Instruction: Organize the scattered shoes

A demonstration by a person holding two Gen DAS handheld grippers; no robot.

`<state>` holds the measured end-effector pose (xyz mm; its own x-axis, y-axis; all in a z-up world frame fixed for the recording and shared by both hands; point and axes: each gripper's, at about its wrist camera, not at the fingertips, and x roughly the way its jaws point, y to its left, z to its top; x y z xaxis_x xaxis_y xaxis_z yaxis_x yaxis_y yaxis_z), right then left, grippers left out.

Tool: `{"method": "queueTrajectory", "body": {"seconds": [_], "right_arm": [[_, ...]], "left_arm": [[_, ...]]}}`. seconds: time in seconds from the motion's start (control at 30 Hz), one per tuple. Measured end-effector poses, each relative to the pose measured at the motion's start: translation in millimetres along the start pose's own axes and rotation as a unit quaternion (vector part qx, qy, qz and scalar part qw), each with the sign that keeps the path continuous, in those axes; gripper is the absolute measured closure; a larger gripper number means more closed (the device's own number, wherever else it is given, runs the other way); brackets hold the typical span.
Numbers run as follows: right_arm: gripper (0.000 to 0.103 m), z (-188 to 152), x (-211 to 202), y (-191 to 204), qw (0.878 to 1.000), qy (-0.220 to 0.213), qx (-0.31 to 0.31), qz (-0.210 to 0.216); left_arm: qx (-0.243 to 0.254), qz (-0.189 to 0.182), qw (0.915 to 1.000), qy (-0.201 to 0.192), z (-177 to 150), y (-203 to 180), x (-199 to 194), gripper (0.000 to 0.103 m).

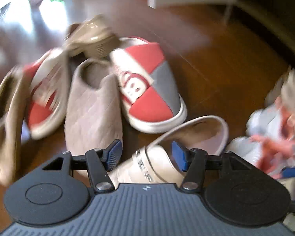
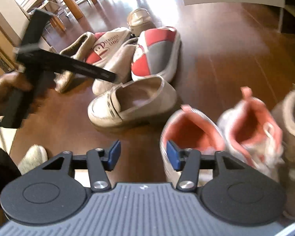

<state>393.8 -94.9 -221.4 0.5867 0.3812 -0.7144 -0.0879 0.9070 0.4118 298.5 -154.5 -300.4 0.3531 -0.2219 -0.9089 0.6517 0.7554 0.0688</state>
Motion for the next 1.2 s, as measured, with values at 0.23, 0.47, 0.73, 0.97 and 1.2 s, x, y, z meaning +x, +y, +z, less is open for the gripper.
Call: {"method": "queueTrajectory", "body": {"seconds": [0.23, 0.47, 0.73, 0.97, 1.2], "right_arm": [[0.043, -8, 18, -8, 1.0, 0.013, 0.023, 0.001], [0.058, -7, 18, -5, 1.0, -0.006, 0.018, -0.001], [0.058, -12, 50, 15, 0.999, 0.033, 0.021, 0.028], [0.058, -51, 80, 56, 0.989, 0.124, -0.059, 0.061], [0.058, -59, 87, 81, 0.985, 0.121, -0.111, 0.062]], "left_arm": [[0.09, 0.0, 0.9907, 0.102, 1, -17, 55, 0.061], [-0.075, 0.018, 0.9783, 0.192, -62, 0, 35, 0.061], [-0.375, -0.094, 0.8762, 0.287, -160, 29, 19, 0.051], [-0.399, -0.032, 0.8892, 0.221, -216, 17, -34, 0.052], [-0.331, -0.011, 0.9295, 0.162, -196, 19, -31, 0.047]]}}
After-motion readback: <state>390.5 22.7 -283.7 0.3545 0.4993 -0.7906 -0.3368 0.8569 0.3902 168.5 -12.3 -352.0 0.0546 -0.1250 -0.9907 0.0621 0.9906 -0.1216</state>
